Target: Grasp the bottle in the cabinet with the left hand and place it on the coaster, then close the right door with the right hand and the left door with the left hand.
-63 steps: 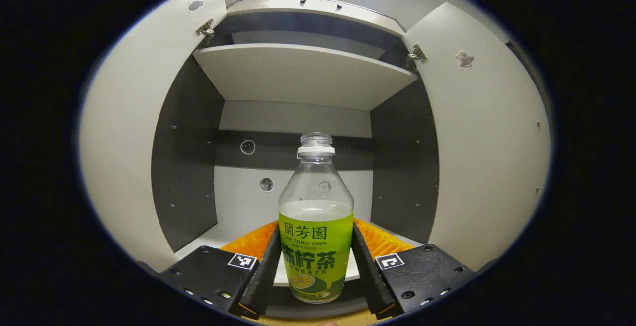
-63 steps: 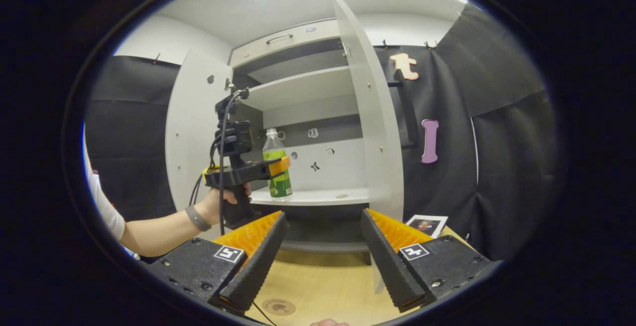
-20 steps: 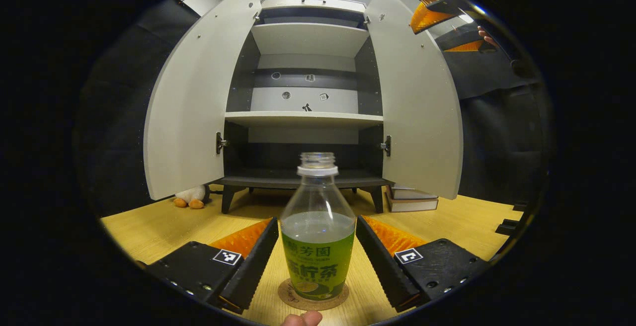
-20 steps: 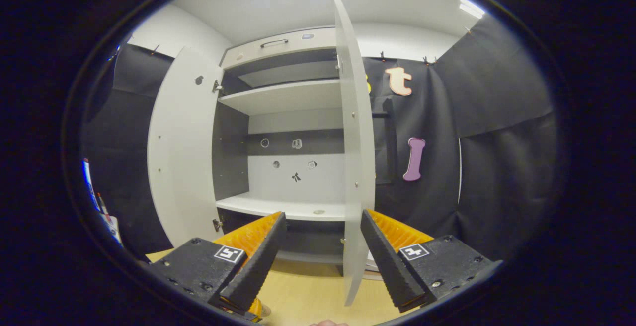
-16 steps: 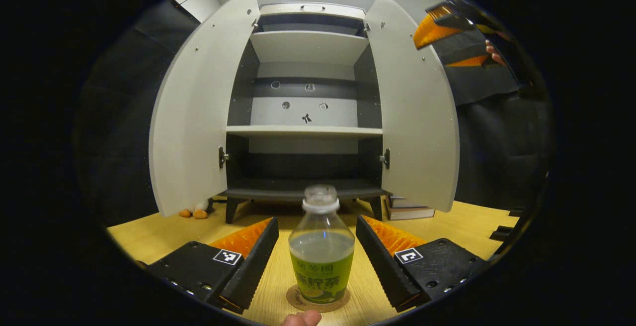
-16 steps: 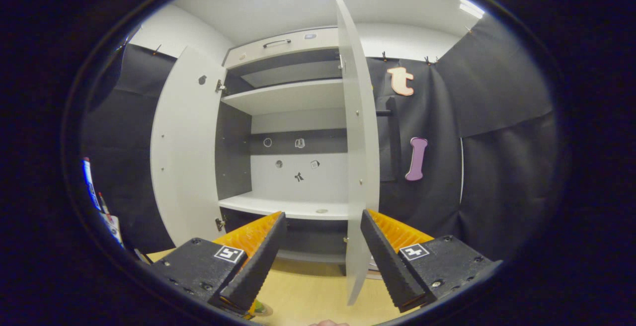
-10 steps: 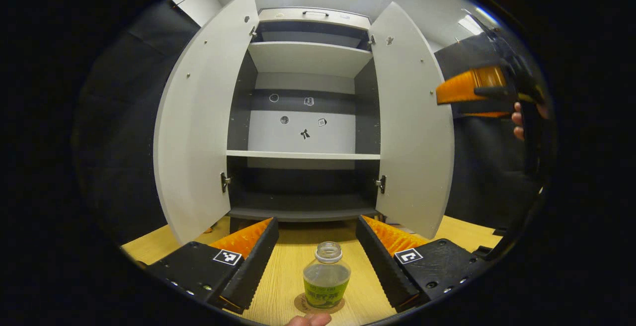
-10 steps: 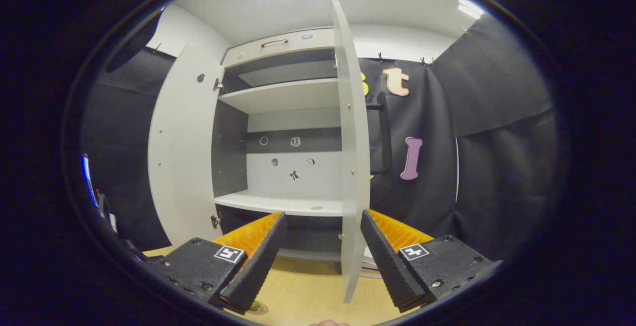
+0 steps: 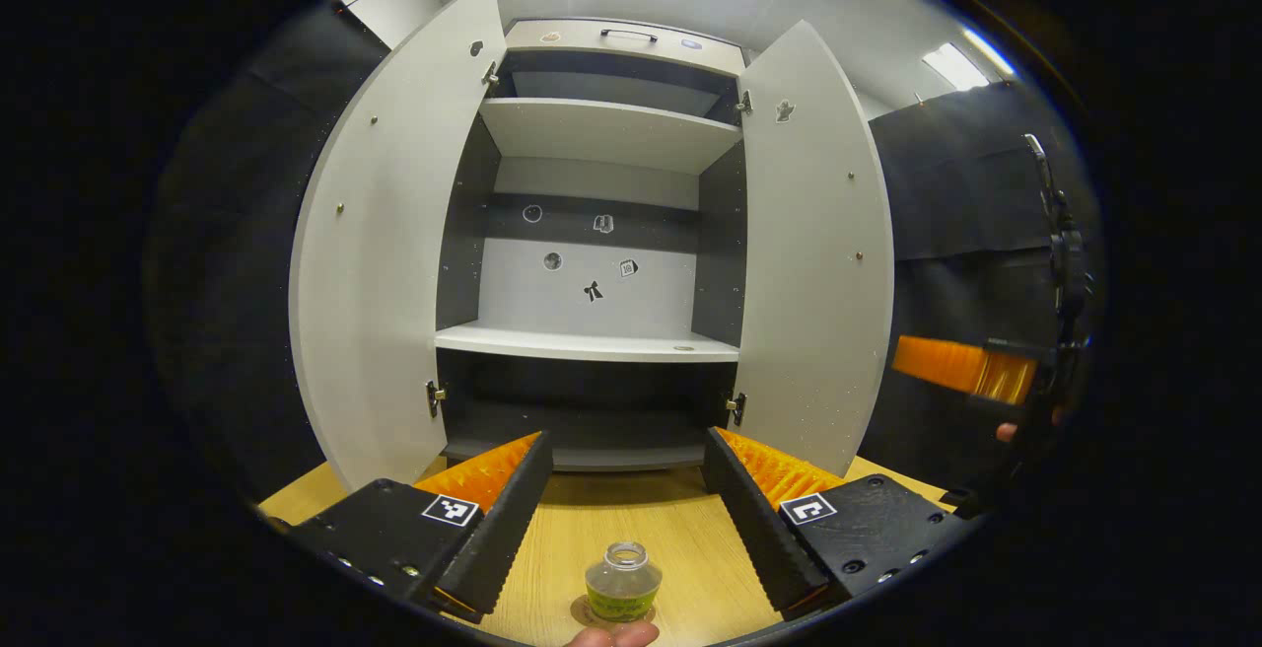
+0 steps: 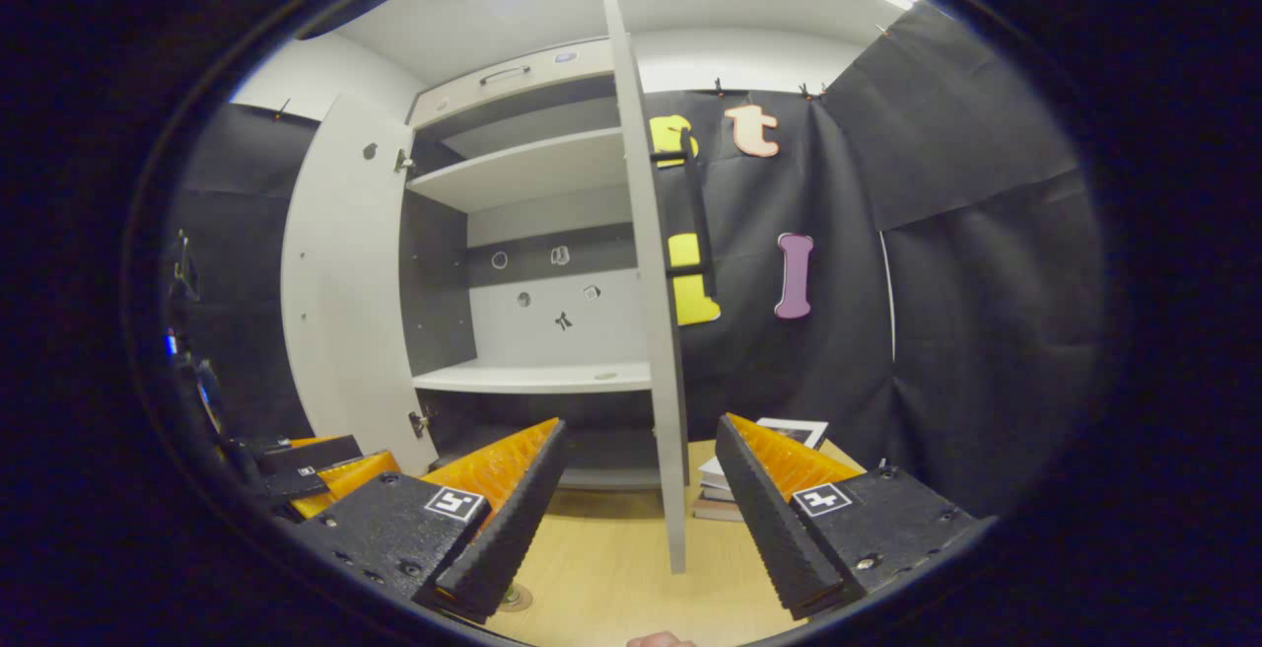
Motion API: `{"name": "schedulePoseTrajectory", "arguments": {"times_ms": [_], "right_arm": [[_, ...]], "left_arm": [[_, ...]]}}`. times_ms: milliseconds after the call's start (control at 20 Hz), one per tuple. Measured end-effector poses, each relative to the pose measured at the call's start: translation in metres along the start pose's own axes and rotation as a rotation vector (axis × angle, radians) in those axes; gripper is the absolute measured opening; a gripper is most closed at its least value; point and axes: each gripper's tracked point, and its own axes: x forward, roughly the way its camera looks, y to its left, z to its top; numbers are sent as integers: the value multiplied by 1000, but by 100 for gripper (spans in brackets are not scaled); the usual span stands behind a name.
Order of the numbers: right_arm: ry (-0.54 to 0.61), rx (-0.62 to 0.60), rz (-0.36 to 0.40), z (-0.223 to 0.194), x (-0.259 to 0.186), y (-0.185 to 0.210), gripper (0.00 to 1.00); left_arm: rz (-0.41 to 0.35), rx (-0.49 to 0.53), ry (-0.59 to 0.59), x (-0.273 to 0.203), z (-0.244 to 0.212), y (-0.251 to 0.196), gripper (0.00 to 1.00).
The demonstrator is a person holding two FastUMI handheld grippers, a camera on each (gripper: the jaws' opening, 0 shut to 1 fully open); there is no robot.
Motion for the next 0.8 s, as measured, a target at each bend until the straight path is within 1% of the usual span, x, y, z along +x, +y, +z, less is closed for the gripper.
{"name": "schedulePoseTrajectory", "arguments": {"times_ms": [50, 100, 150, 200, 250, 300, 500, 600, 800], "right_arm": [[-17, -4, -21, 19, 3, -16, 94], [-33, -11, -50, 35, 8, -32, 99], [-53, -24, -80, 50, 14, -48, 94], [-74, -41, -118, 65, 21, -63, 99], [-90, -54, -152, 77, 27, -76, 98], [-103, -60, -170, 85, 35, -82, 98], [-133, -42, -168, 108, 58, -84, 99], [-128, -28, -152, 108, 64, -78, 98], [-123, -60, -176, 108, 65, -76, 98]], "left_arm": [[6, 8, -3, 0, 2, 4, 95], [10, 13, -5, 0, 3, 6, 95], [19, 14, -7, 0, 4, 8, 95], [28, 11, -10, -1, 4, 10, 95], [32, 4, -10, -1, 4, 10, 95], [35, -4, -10, -2, 3, 8, 95], [61, -6, -13, -5, 0, 11, 95], [69, -2, -15, -5, -1, 13, 95], [83, -15, -13, -5, -4, 18, 95]]}}
